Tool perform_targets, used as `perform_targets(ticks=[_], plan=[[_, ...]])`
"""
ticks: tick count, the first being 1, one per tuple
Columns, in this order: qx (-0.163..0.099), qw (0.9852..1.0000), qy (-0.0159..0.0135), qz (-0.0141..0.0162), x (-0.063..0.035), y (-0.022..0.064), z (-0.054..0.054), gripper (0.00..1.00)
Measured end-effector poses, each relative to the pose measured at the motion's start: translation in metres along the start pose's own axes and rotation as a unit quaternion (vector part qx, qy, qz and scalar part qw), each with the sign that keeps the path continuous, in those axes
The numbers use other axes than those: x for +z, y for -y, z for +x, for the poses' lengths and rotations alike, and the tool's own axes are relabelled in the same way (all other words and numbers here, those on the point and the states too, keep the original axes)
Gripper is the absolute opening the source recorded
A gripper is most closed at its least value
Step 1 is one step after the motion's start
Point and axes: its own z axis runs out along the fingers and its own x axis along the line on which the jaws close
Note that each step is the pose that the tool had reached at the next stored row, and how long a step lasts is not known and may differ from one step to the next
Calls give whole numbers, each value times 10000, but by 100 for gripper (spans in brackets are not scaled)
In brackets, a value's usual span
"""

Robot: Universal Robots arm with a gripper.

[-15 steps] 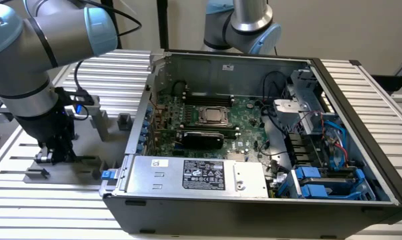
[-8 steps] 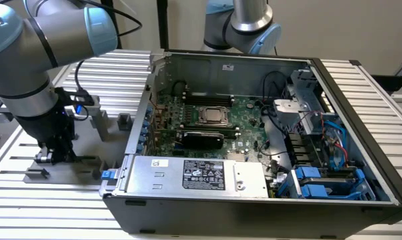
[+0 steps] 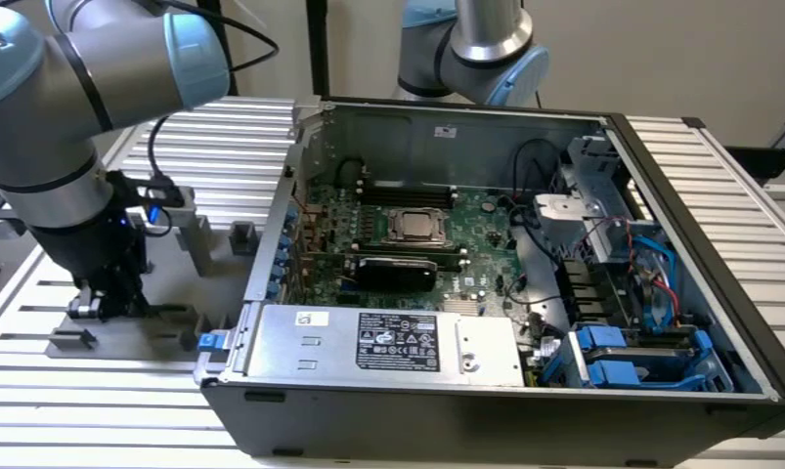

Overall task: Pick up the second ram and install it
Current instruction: 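Pick up the second ram and move it above second insertion slot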

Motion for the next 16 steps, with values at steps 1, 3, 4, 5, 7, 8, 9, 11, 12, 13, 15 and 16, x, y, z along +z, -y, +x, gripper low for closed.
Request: perform_targets(ticks=[1,3,4,5,7,8,9,11,12,13,15,16], plan=[[0,10000,0,0,-21,-1,0,0],[0,10000,0,-1,-95,-3,-1,0],[0,10000,1,0,-141,-5,-2,0],[0,10000,-1,-1,-188,-6,-2,0],[0,10000,0,0,-277,-10,-3,0],[0,10000,0,-1,-321,-11,-3,0],[0,10000,0,0,-366,-12,-4,0],[0,10000,0,0,-456,-13,-4,0],[0,10000,0,0,-506,-13,-4,0],[0,10000,0,0,-550,-13,-5,0],[0,10000,0,0,-640,-12,-5,0],[0,10000,0,0,-686,-12,-5,0]])
